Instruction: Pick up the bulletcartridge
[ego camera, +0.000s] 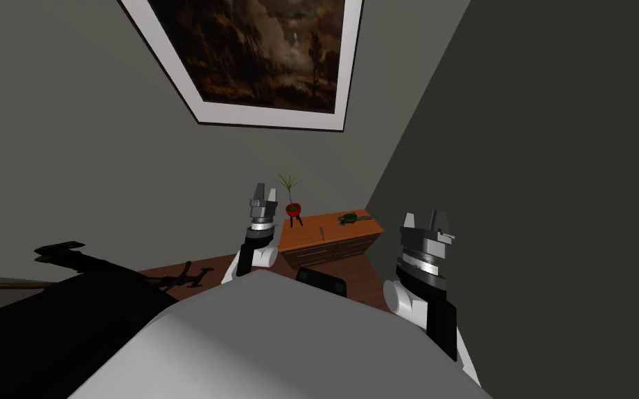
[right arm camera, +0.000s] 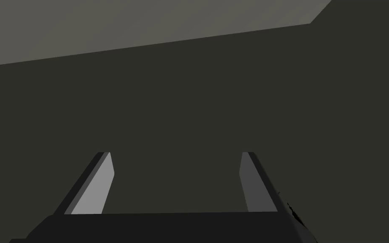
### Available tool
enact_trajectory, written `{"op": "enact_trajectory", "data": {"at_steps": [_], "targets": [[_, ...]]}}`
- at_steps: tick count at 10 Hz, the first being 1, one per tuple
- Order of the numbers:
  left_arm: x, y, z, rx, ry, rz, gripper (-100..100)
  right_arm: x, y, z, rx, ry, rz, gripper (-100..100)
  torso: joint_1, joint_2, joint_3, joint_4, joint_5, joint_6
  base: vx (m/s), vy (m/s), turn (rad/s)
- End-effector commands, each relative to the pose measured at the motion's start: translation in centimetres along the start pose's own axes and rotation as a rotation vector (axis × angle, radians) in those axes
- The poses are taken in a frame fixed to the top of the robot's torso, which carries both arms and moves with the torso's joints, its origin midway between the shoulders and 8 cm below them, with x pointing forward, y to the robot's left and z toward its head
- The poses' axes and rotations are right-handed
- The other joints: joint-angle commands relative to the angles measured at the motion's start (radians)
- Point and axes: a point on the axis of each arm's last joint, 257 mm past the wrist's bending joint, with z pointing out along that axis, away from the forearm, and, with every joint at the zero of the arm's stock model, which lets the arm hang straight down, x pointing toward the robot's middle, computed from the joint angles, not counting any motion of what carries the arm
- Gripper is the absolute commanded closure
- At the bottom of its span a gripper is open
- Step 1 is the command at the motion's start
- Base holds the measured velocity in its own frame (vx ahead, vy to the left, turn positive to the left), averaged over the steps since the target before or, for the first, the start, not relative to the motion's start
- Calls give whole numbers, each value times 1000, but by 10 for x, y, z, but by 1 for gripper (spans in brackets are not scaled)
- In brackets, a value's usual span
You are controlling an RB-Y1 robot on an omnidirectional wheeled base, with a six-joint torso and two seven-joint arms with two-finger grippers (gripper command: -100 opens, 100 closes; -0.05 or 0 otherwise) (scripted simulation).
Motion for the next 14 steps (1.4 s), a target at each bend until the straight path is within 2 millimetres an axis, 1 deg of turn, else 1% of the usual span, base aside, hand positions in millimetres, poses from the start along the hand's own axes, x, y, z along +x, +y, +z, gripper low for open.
{"op": "enact_trajectory", "data": {"at_steps": [1, 3, 6, 7, 9, 10, 11, 12, 14], "targets": [[2, 8, -1, -21, 27, 16, -100, 0, 0, 0, 0, 0, 0, 0, 0, 0, 0, 0, 0, 0, -44, -23, -29], [3, 26, -3, -70, 61, 47, -100, 0, 0, 0, 0, 0, 0, 0, -2, 4, 2, 1, 0, 0, -63, -35, -71], [-3, 66, -10, -183, 92, 108, -100, 0, 0, 0, 0, 0, 0, 0, -2, 3, 2, 1, 0, 0, -40, -35, -110], [-3, 68, -10, -191, 93, 108, -100, 0, 0, 0, 0, 0, 0, 0, -2, 2, 1, 1, 0, 0, -18, -22, -30], [-11, 101, -18, -286, 102, 154, -100, 0, 0, 0, 0, 0, 0, 0, -1, 1, 1, 0, 0, 0, -14, -21, -105], [-11, 104, -19, -298, 104, 155, -100, 0, 0, 0, 0, 0, 0, 0, -1, 1, 1, 0, 0, 0, -12, -15, -64], [-17, 121, -25, -348, 106, 179, -100, 0, 0, 0, 0, 0, 0, 0, -1, 1, 1, 0, 0, 0, -9, -15, -131], [-17, 123, -26, -358, 108, 179, -100, 0, 0, 0, 0, 0, 0, 0, -1, 1, 0, 0, 0, 0, -5, -12, -57], [-30, 158, -40, -463, 112, 226, -100, 0, 0, 0, 0, 0, 0, 0, -1, 0, 0, 0, 0, 0, -4, -22, -151]]}}
